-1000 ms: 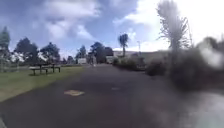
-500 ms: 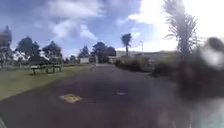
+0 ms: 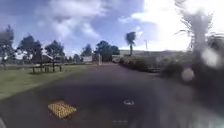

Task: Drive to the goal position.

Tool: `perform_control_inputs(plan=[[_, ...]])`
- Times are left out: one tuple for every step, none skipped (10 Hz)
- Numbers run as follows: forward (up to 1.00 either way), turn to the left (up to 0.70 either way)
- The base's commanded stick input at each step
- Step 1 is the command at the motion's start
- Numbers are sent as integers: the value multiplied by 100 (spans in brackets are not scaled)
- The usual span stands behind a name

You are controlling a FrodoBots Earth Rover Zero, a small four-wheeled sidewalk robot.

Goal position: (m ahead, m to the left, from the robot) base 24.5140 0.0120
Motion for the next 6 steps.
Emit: perform_control_inputs(plan=[[100, 0], [100, 0], [100, 0], [100, 0], [100, 0], [100, 0]])
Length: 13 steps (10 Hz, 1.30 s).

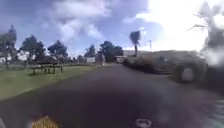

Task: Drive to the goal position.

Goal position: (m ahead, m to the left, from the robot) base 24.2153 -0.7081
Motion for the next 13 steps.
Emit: perform_control_inputs(plan=[[100, 0], [100, 0], [100, 0], [100, 0], [100, 0], [100, 0], [100, 0], [100, 0], [100, 0], [100, 0], [100, 0], [100, 0], [100, 0]])
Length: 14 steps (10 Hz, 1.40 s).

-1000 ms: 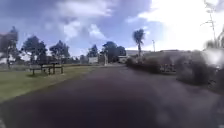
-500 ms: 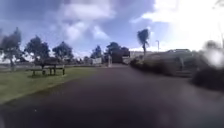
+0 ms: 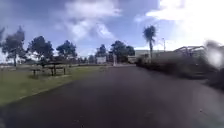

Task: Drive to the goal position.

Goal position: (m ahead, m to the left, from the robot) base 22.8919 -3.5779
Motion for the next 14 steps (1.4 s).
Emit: perform_control_inputs(plan=[[100, 0], [100, 0], [100, 0], [100, 0], [100, 0], [100, 0], [100, 0], [100, 0], [100, 0], [100, 0], [100, 0], [100, 0], [100, 0], [100, 0]])
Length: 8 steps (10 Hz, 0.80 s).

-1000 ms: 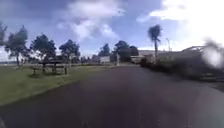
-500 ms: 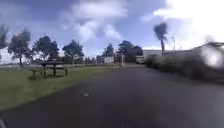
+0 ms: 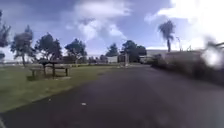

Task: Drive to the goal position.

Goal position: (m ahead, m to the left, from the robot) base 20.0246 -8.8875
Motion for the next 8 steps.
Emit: perform_control_inputs(plan=[[100, 0], [100, 0], [100, 0], [100, 0], [43, -71], [65, -44], [74, -36], [79, -36]])
